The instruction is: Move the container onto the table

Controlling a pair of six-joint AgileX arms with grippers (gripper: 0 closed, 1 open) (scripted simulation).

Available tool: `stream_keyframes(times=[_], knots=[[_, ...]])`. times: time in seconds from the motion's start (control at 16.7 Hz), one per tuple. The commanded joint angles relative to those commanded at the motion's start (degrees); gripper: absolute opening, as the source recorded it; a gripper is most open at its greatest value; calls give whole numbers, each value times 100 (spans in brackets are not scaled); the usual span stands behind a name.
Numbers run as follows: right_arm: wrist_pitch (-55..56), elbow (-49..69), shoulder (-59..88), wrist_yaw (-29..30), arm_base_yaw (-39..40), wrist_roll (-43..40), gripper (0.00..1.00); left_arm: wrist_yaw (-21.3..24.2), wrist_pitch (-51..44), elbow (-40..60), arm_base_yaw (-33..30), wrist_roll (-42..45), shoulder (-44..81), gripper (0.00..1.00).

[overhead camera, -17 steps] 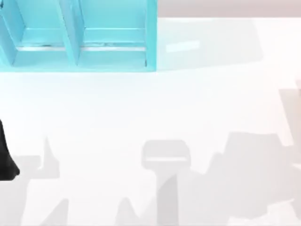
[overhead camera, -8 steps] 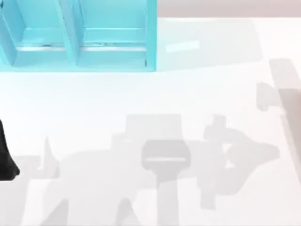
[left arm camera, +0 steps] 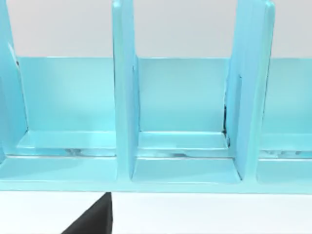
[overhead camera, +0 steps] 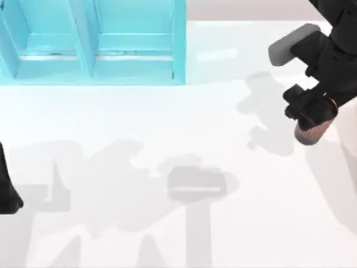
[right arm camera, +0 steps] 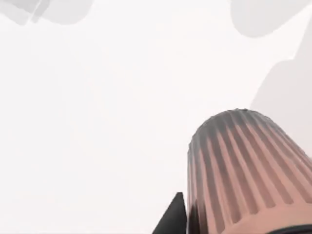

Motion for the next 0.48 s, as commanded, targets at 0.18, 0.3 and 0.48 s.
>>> stream_keyframes(times=[0.18, 0.3, 0.48], knots=[[4, 113, 84, 2, 653, 2040, 0, 0, 0, 0, 0, 0, 0, 100], [-4, 154, 139, 3, 1012, 3217, 0, 0, 0, 0, 0, 0, 0, 100], [-39, 172, 223, 5, 1418, 4567, 0, 0, 0, 0, 0, 0, 0, 100]])
